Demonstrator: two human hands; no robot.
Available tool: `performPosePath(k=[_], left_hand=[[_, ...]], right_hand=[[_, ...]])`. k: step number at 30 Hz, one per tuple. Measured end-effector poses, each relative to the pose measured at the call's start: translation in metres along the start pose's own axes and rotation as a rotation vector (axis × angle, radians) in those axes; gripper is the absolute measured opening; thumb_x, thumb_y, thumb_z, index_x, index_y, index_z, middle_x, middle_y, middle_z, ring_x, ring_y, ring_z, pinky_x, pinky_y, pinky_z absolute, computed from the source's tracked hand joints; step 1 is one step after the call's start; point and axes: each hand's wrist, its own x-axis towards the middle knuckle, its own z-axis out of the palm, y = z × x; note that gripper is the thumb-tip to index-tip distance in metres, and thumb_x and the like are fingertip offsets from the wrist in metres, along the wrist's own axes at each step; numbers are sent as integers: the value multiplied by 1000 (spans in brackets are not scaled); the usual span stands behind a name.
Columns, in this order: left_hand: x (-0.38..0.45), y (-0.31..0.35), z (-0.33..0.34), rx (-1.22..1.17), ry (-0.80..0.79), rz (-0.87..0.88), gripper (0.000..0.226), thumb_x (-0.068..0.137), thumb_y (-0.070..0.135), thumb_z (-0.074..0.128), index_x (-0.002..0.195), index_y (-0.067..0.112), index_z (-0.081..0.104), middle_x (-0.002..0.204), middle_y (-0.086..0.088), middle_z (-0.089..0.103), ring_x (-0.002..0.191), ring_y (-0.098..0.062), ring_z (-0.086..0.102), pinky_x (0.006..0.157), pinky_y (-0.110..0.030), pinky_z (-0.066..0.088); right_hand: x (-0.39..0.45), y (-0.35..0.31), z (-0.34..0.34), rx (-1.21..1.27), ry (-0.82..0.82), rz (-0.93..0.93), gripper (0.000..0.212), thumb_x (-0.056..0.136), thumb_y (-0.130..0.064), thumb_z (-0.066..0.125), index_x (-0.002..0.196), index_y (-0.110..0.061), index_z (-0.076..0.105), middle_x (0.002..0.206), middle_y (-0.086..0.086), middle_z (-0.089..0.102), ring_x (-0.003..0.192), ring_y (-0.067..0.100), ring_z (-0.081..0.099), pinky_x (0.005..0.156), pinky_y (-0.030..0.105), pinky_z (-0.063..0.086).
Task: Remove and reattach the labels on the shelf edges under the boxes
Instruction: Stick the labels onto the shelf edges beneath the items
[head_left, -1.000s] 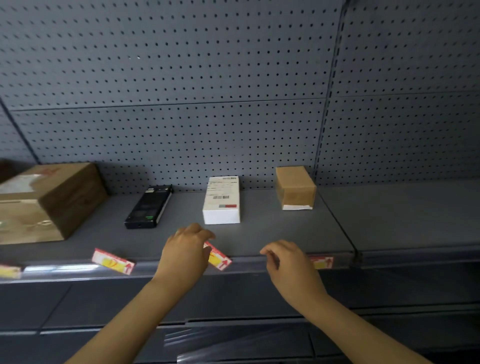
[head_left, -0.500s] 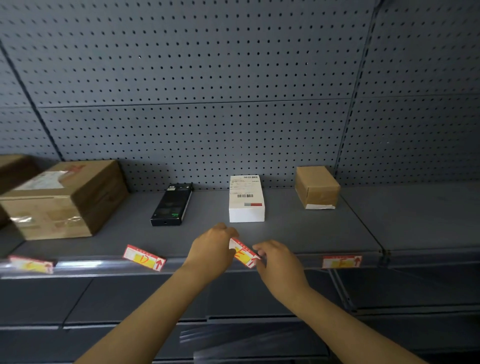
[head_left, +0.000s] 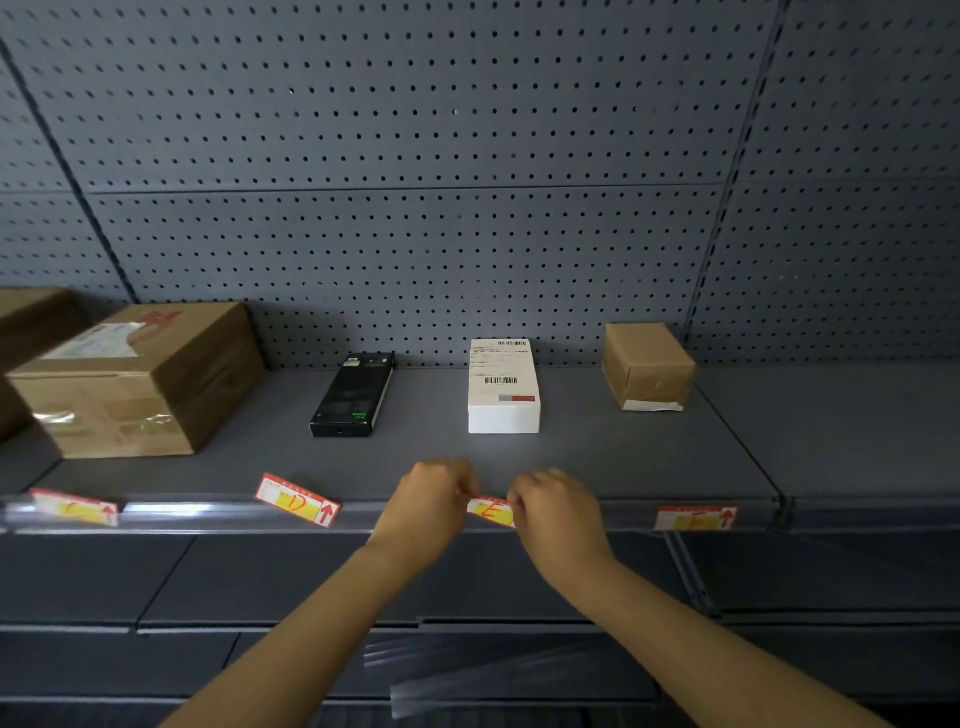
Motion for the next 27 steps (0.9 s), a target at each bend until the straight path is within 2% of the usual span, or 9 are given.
performPosePath(k=[5, 9, 15, 20, 27], left_hand=[[3, -2, 2, -70, -4, -9, 21, 86, 4, 56, 85, 18, 71, 91, 0, 72, 80, -18, 66, 74, -27, 54], [3, -4, 3, -82, -19, -43, 21, 85, 2, 55, 84, 16, 71, 89, -4, 71, 83, -23, 67, 77, -31, 56], [-4, -1, 13, 90, -19, -10, 23, 89, 2, 50, 97, 13, 69, 106, -9, 66, 93, -29, 64, 81, -35, 52], [-9, -2, 20, 196, -27, 45, 26, 89, -2, 50, 106, 11, 64, 112, -9, 58, 94, -29, 63, 78, -30, 48], [-9, -4, 19, 195, -25, 80, 22, 92, 5, 53, 108, 14, 66, 111, -7, 59, 94, -25, 63, 79, -28, 49]], right_hand=[[7, 11, -5, 37, -10, -106, 18, 90, -13, 55, 103, -14, 67, 103, 4, 66, 97, 19, 55, 81, 30, 47], [8, 12, -6, -7, -26, -194, 19, 90, -11, 53, 103, -14, 68, 101, 5, 65, 95, 20, 55, 79, 31, 46], [8, 15, -4, -76, -55, -233, 21, 90, -10, 52, 103, -16, 69, 98, 4, 63, 93, 21, 55, 76, 30, 46], [0, 8, 4, -120, -104, -193, 22, 85, 1, 54, 100, -12, 63, 101, 6, 57, 95, 22, 53, 69, 32, 47], [-3, 15, 4, -3, -18, -150, 20, 92, -11, 52, 107, -16, 65, 105, 1, 62, 98, 17, 54, 73, 29, 50]])
